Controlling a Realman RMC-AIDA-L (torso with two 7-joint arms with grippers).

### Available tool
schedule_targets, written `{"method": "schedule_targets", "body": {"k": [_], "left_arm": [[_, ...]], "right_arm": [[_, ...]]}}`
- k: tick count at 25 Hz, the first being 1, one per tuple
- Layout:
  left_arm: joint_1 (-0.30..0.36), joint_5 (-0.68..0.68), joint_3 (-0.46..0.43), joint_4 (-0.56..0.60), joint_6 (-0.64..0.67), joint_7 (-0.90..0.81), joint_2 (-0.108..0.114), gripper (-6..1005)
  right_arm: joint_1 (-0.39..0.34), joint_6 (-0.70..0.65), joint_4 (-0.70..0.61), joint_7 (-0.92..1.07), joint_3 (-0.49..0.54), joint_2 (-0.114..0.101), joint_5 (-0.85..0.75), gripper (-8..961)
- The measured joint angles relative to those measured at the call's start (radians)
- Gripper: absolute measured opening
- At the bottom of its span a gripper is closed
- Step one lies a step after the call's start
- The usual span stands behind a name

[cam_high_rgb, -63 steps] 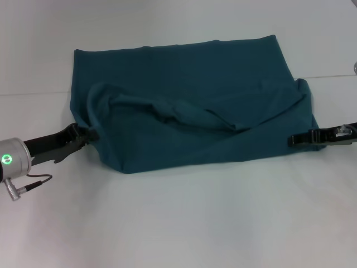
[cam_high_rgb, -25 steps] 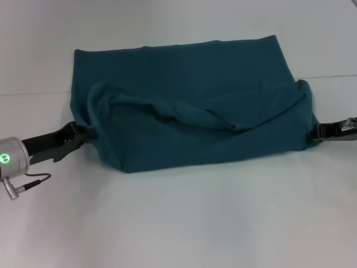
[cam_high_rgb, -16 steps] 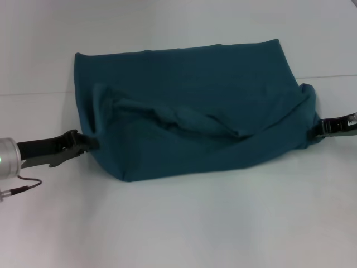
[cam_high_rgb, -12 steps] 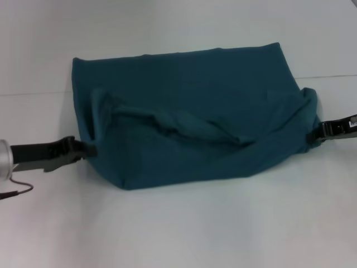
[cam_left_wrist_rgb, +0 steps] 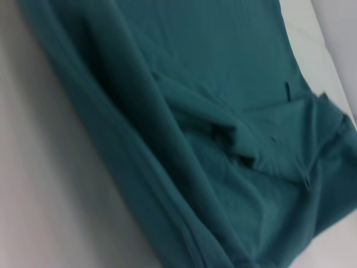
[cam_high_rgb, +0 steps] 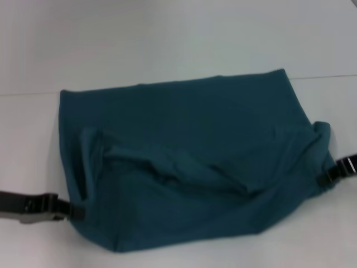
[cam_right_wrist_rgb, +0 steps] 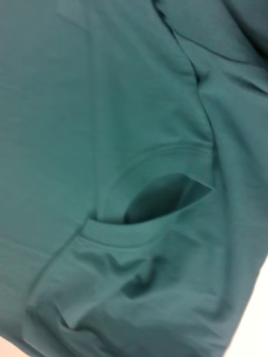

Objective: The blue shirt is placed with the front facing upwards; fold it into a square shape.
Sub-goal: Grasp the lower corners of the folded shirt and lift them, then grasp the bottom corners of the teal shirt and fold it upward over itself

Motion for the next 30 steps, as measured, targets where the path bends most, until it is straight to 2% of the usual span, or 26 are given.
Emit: {"method": "schedule_targets", "body": {"k": [6, 12, 18, 20, 23, 28, 30], "left_arm": [[0.036, 0.037, 0.006, 0.083, 0.166, 0.000, -0.010, 98], [0.048, 0.154, 0.006, 0.084, 0.245, 0.017, -0.012, 100], [0.047, 0.208, 0.004, 0.072, 0.319, 0.064, -0.009, 102], [0.038, 0.212, -0.010, 0.067, 0.338, 0.081, -0.004, 102], [0.001, 0.210, -0.064, 0.039, 0.334, 0.079, 0.019, 103], [-0.073, 0.210, -0.120, -0.009, 0.249, -0.002, 0.059, 105], [-0.081, 0.210, -0.122, -0.012, 0.238, -0.013, 0.062, 106]], "right_arm": [[-0.025, -0.145, -0.027, -0.010, -0.004, 0.004, -0.022, 66], [-0.034, -0.261, -0.027, -0.048, -0.006, 0.005, -0.037, 67], [-0.037, -0.294, -0.014, -0.075, -0.005, 0.000, -0.037, 58], [-0.036, -0.293, 0.000, -0.088, 0.009, -0.007, -0.031, 58], [-0.021, -0.269, 0.021, -0.097, 0.064, -0.025, -0.013, 59], [0.003, -0.175, 0.026, -0.069, 0.172, -0.041, 0.000, 59], [0.010, -0.136, 0.027, -0.056, 0.202, -0.045, 0.004, 58]]}}
